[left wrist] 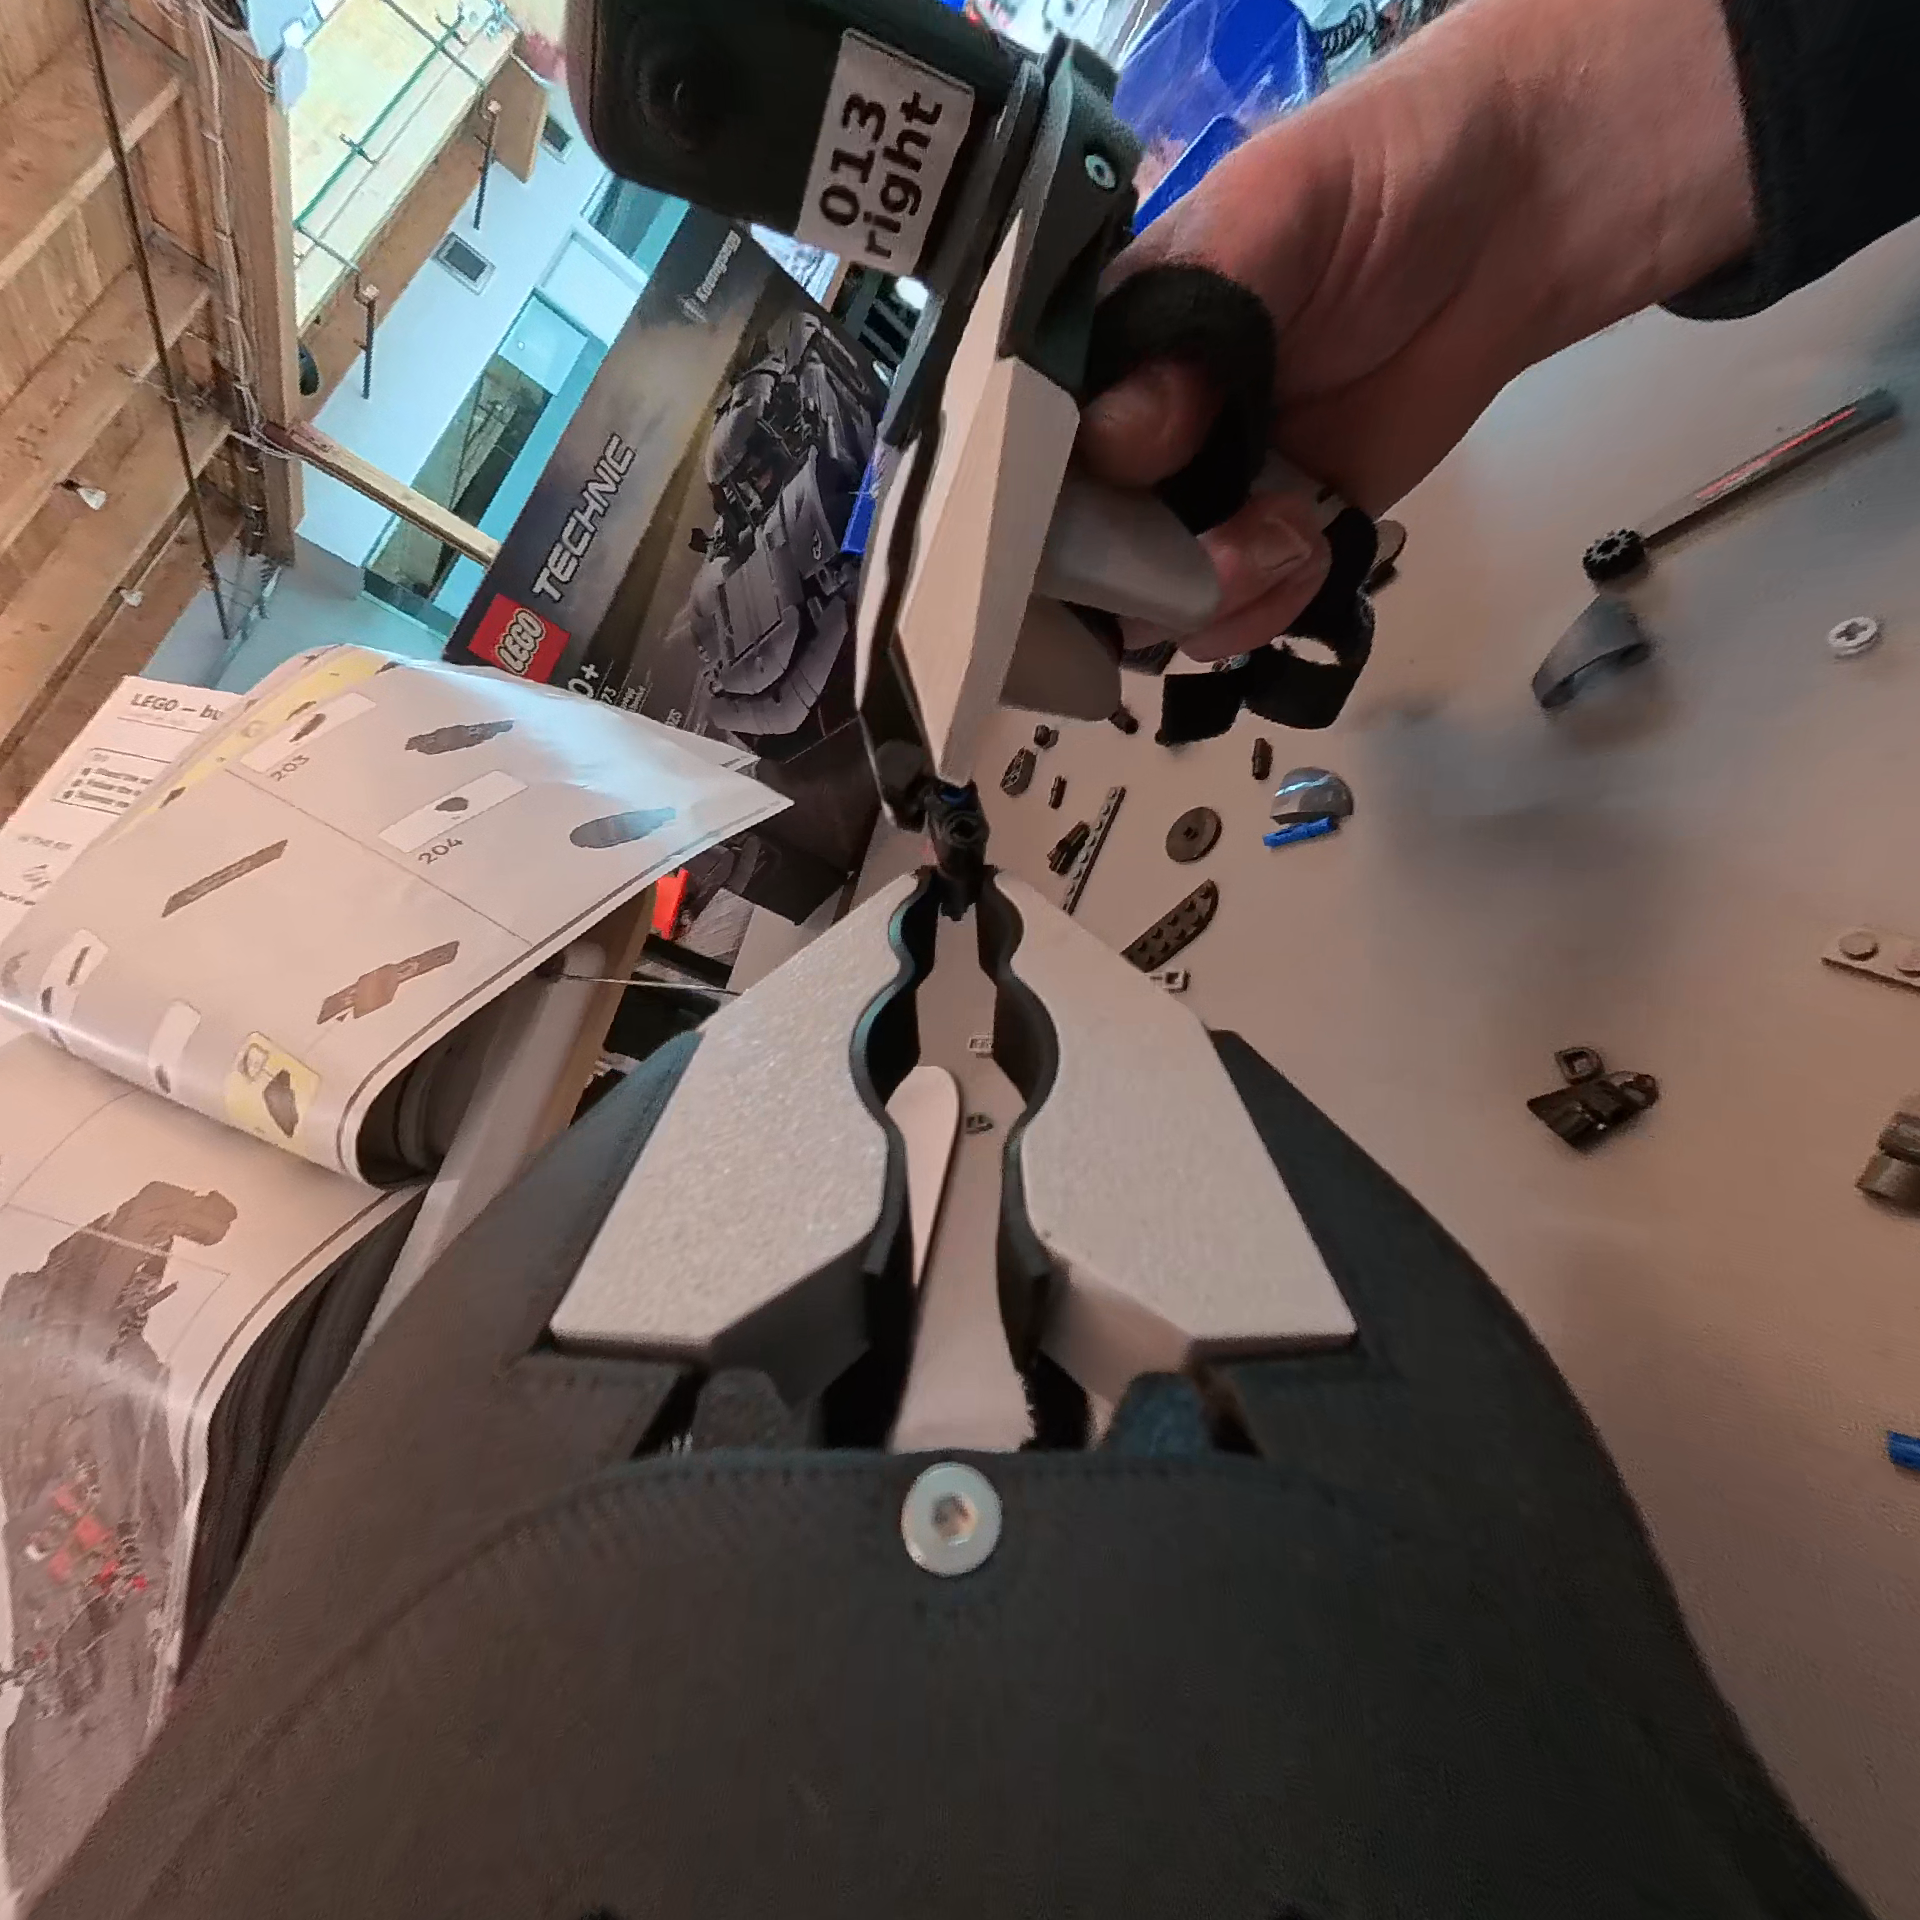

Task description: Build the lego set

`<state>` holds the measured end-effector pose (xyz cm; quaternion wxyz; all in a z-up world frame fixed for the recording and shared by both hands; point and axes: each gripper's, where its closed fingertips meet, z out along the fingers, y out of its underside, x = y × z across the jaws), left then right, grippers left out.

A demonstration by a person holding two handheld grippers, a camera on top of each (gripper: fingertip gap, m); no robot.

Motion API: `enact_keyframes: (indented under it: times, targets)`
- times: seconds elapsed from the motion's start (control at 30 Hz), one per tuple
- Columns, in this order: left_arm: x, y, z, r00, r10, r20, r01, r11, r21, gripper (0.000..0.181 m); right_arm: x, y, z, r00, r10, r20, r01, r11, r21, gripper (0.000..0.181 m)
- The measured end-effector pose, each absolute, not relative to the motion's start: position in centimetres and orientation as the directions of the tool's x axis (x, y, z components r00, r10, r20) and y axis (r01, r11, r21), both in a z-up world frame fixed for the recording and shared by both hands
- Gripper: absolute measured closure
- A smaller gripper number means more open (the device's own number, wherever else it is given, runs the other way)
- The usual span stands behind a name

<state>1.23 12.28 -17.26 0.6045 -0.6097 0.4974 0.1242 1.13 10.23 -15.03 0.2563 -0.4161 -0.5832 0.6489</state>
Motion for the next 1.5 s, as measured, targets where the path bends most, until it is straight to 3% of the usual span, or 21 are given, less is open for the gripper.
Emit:
enact_keyframes:
  times: [0.23,0.4,0.97,1.1,1.3,1.5]
  targets:
    - [1.5,12.0,-17.4,0.461,-0.474,-0.75,-0.757,0.231,-0.611,0.177,1.3,10.3,-14.7,-0.544,0.778,-0.314,0.172,-0.263,-0.949,0.163]
    - [1.6,12.1,-17.8,0.441,-0.468,-0.766,-0.778,0.227,-0.586,0.177,1.4,10.2,-14.9,-0.556,0.763,-0.33,0.186,-0.272,-0.944,0.172]
    - [3.4,10.5,-17.1,0.465,-0.586,-0.663,-0.659,0.271,-0.702,0.177,3.0,8.6,-14.1,-0.67,0.707,-0.229,0.129,-0.193,-0.973,0.173]
    - [3.3,10.6,-16.9,0.472,-0.564,-0.677,-0.665,0.276,-0.694,0.177,2.9,9.2,-13.7,-0.652,0.71,-0.267,0.133,-0.239,-0.962,0.162]
    - [2.9,11.1,-17.7,0.42,-0.507,-0.753,-0.752,0.269,-0.601,0.177,2.9,8.7,-14.7,-0.649,0.714,-0.263,0.182,-0.19,-0.965,0.16]
    - [2.9,11.6,-17.9,0.403,-0.467,-0.787,-0.796,0.246,-0.553,0.177,2.6,9.1,-15.8,-0.613,0.74,-0.276,0.225,-0.172,-0.959,0.172]
